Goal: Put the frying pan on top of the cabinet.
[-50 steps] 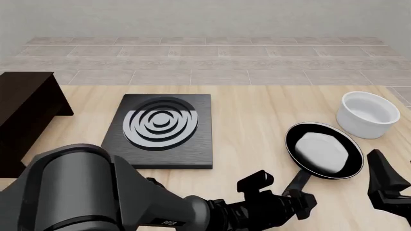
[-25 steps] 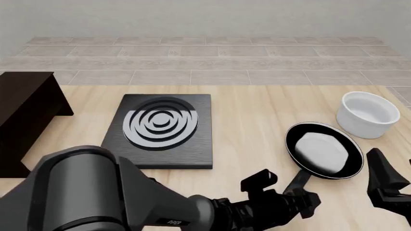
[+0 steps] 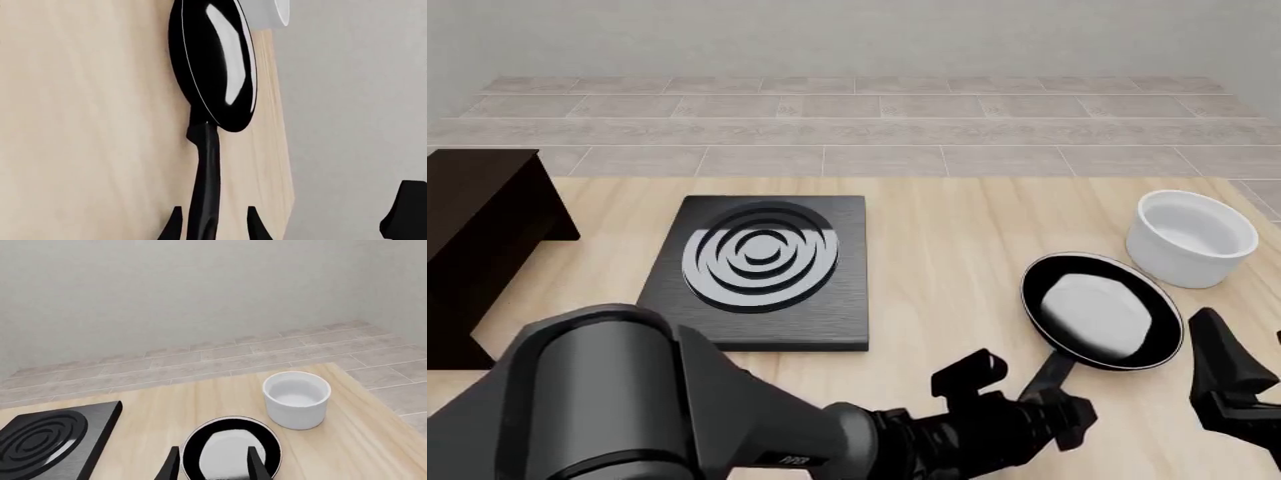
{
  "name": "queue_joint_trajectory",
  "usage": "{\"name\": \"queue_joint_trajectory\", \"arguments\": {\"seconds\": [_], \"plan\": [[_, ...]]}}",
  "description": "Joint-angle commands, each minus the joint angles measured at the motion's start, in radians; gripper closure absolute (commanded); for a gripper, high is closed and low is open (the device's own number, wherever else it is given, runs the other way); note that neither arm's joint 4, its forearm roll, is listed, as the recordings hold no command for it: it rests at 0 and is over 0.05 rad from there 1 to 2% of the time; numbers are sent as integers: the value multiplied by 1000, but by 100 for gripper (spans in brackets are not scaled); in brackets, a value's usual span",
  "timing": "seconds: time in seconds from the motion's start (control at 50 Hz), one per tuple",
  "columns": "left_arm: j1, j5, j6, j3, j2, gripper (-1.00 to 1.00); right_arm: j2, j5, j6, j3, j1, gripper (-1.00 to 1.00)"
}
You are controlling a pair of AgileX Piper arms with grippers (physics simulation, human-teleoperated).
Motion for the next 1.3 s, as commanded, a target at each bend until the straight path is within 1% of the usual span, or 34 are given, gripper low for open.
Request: {"name": "queue_joint_trajectory", "arguments": {"seconds": [0.02,0.2,0.22,0.24,0.26,0.28,0.44,0.76,0.94,1.1,1.18,1.3], "plan": [[12,11,1,-20,14,-100,-1,2,1,0,1,-100],[23,20,7,-28,11,-100,11,-8,0,0,2,-100],[60,68,45,-58,7,100,14,-12,0,0,2,-100],[67,71,43,-66,15,100,15,-12,0,0,2,-100],[50,50,31,-52,13,100,14,-11,-1,0,2,-100],[57,58,42,-58,12,100,12,-10,-1,0,3,-100],[73,63,54,-59,14,100,5,-4,-1,0,4,-100],[74,36,75,-22,-35,100,2,0,-6,0,7,-100],[86,33,93,13,-118,100,1,2,-13,0,9,-100],[98,40,108,30,-163,100,-1,5,-17,0,12,-100],[123,71,139,30,-206,100,-3,6,-21,0,13,-100],[138,98,163,43,-269,100,0,4,-24,0,16,-100]]}}
